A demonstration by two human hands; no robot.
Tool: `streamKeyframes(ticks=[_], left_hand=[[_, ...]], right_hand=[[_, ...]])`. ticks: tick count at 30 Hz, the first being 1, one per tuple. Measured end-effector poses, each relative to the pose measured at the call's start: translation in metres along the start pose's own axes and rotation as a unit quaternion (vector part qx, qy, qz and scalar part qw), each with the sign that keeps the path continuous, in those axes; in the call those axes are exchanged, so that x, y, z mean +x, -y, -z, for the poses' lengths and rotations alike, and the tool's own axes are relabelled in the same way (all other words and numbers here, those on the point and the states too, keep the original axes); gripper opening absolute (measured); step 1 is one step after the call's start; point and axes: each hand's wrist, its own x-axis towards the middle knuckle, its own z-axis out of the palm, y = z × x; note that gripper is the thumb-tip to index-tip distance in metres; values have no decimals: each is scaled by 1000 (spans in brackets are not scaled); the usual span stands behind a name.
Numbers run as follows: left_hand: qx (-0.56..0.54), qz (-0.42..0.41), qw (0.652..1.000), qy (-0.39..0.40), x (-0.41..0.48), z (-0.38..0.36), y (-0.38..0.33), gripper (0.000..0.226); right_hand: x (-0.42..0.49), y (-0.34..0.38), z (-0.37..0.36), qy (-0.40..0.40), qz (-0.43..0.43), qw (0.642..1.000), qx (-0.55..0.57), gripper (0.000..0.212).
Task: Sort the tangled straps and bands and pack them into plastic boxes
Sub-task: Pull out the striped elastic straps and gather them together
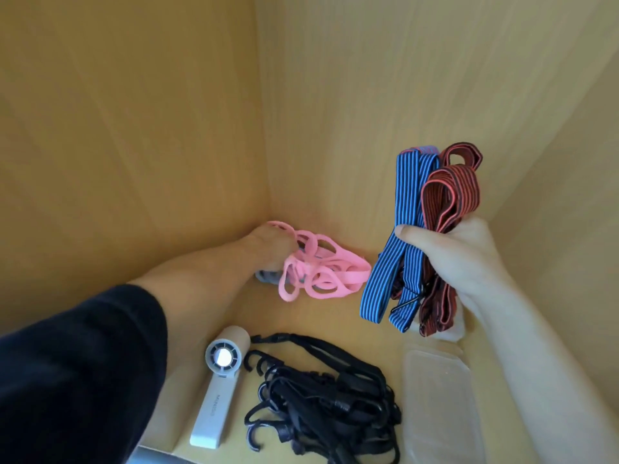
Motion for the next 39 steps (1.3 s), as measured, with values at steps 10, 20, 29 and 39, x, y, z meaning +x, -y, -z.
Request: streamKeyframes(ticks=[10,20,29,39], left_hand=[[-60,155,981,-96,32,-4,-71,61],[-104,87,990,-45,68,-40,-121,91],[-34,39,980,-190,52,-26,-92,37],[27,184,963,-197,37,-33,-34,37]], right_hand=[[-1,-4,2,-67,-81,994,39,10],[1,-25,-8,-41,-127,991,19,9],[6,-38,-3,-45,-165,985,-8,10],[45,-81,-66,6,-227,974,-7,15]])
